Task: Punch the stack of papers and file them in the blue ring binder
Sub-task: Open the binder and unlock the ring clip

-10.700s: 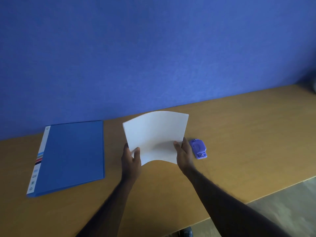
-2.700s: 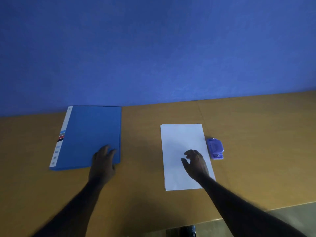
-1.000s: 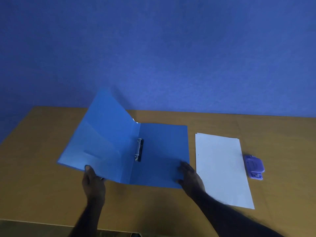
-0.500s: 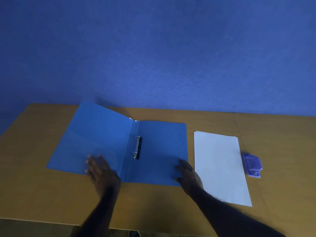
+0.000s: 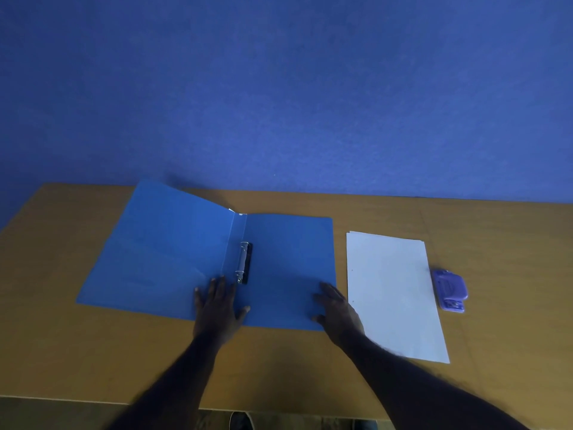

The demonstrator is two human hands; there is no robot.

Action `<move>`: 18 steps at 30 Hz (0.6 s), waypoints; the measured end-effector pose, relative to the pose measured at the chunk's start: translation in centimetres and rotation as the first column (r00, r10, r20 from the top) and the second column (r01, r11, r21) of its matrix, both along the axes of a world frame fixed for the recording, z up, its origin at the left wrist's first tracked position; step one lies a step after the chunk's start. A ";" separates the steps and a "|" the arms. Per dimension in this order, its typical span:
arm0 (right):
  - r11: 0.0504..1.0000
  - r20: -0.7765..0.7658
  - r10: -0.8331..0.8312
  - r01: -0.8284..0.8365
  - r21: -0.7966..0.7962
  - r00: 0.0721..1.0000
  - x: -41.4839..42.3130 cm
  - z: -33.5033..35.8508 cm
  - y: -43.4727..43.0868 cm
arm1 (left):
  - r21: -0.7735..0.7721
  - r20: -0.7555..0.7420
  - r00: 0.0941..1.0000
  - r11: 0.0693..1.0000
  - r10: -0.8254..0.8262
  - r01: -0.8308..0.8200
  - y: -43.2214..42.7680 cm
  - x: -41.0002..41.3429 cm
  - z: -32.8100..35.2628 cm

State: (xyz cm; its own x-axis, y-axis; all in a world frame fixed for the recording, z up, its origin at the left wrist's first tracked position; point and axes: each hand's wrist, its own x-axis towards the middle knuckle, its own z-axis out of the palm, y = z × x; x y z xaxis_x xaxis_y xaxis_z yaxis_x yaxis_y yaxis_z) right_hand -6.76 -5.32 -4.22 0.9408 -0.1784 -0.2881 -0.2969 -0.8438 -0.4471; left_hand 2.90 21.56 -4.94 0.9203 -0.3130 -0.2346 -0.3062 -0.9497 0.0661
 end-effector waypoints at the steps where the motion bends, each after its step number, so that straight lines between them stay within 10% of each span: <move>1: 1.000 -0.002 0.001 -0.001 -0.002 1.000 0.0 0.1 0.0 | -0.001 -0.003 1.000 1.000 0.000 0.000 0.0 0.0 0.2; 11: 0.979 0.202 -0.204 0.205 0.018 0.958 -2.5 1.6 -3.5 | -0.265 0.158 0.982 0.962 0.105 -0.060 -2.9 -0.7 1.5; 18: 0.979 0.299 -0.133 0.173 -0.111 0.945 -3.0 2.1 -5.6 | -0.412 -0.027 0.972 0.883 0.234 -0.224 -6.3 0.4 2.9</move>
